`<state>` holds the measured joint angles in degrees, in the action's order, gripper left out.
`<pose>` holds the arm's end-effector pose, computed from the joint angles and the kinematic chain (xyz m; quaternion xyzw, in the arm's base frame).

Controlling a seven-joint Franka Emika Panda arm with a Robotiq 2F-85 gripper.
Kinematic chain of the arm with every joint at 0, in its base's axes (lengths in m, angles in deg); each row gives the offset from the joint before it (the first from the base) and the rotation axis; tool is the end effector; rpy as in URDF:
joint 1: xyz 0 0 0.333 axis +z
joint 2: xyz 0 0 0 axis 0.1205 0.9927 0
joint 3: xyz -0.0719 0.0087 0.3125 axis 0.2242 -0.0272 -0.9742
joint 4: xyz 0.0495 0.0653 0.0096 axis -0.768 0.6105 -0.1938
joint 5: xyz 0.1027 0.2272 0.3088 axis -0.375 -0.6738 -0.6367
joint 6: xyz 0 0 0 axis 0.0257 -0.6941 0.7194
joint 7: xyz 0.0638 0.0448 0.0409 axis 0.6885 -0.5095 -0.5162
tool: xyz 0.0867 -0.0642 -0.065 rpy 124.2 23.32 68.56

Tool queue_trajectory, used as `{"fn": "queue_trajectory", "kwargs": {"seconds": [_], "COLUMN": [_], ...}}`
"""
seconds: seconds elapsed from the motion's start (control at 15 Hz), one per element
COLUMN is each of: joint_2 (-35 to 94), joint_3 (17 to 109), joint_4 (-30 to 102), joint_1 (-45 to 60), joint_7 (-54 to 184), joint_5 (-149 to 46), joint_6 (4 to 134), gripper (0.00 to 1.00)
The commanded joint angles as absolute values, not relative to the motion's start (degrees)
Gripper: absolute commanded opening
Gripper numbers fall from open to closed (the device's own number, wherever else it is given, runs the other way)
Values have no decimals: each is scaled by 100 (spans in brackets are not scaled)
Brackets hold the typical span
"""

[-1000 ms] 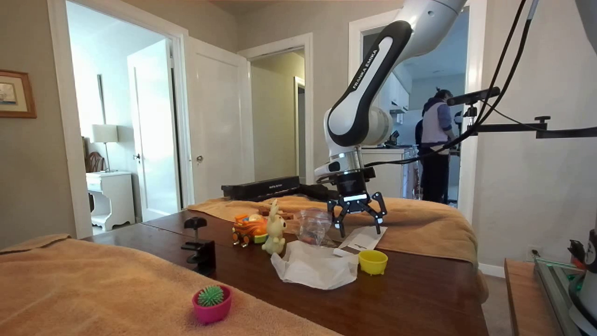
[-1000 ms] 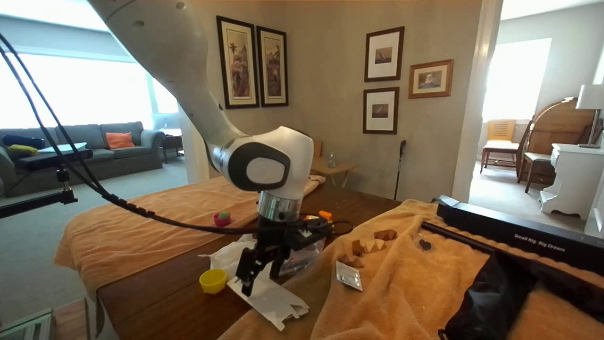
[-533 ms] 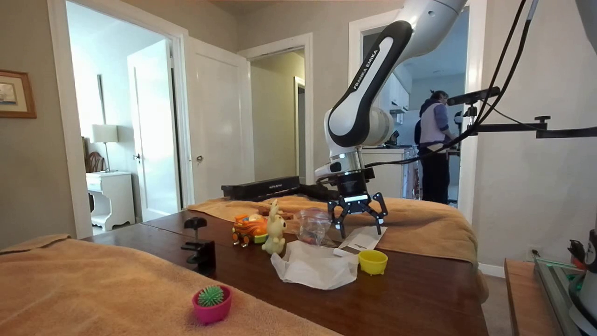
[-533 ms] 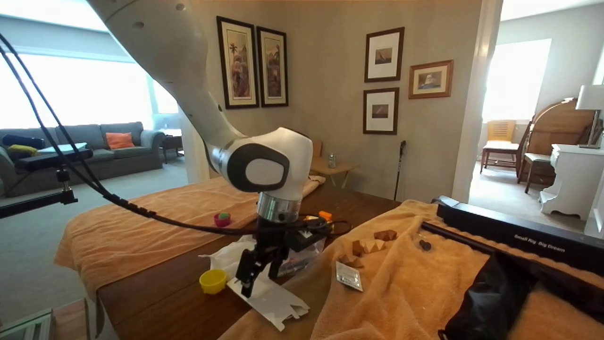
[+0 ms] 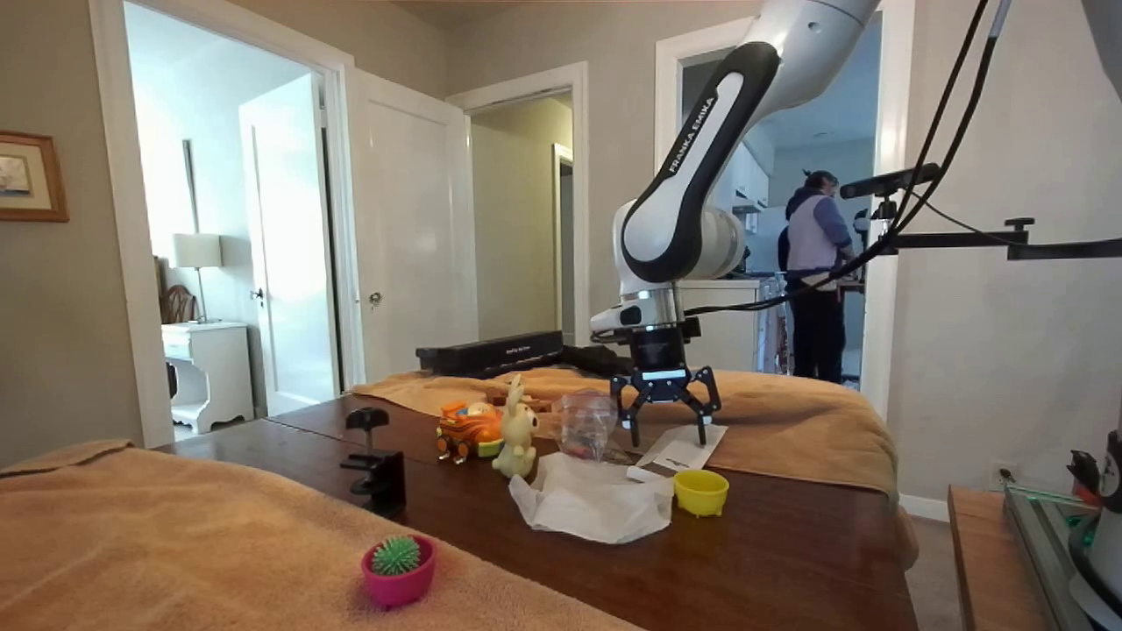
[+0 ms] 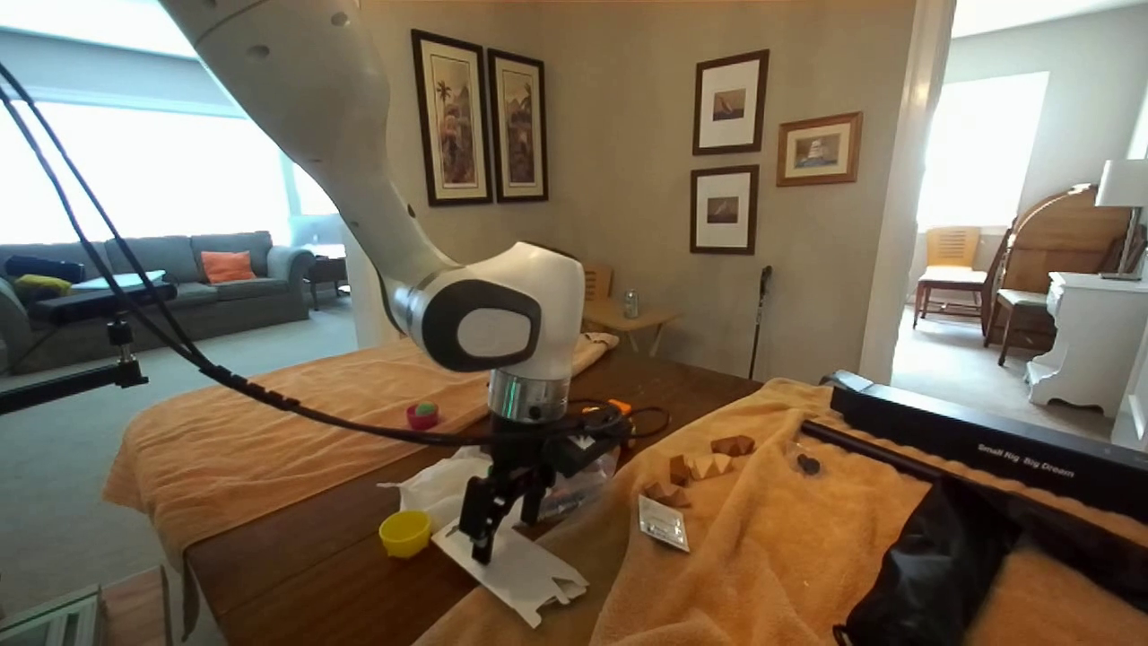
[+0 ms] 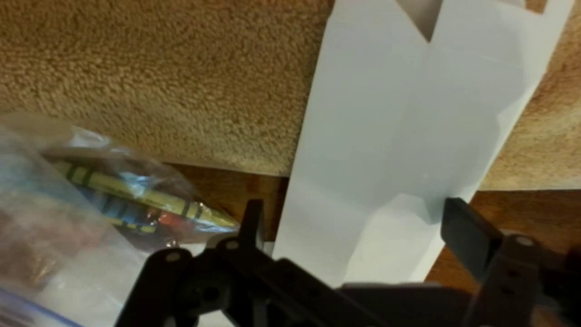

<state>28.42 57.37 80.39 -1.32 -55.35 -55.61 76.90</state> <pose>0.4821 -0.0542 0.1773 -0.5847 -0.8069 0.0317 0.0783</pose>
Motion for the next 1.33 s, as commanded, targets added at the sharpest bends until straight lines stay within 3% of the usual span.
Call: {"fn": "queue_trajectory", "kwargs": {"seconds": [0.0, 0.6, 0.67, 0.73, 1.27], "joint_2": [2725, 2744, 2746, 2749, 2765], "joint_3": [5807, 5993, 6000, 6001, 5991], "joint_4": [8258, 8221, 8218, 8213, 8186], "joint_1": [-51, 96, 96, 94, 105], "joint_7": [-5312, -4564, -4533, -4515, -4466], "joint_5": [-5389, -4630, -4586, -4554, -4549], "joint_6": [8114, 7865, 7861, 7852, 7835], "gripper": [100, 100, 92, 72, 17]}}
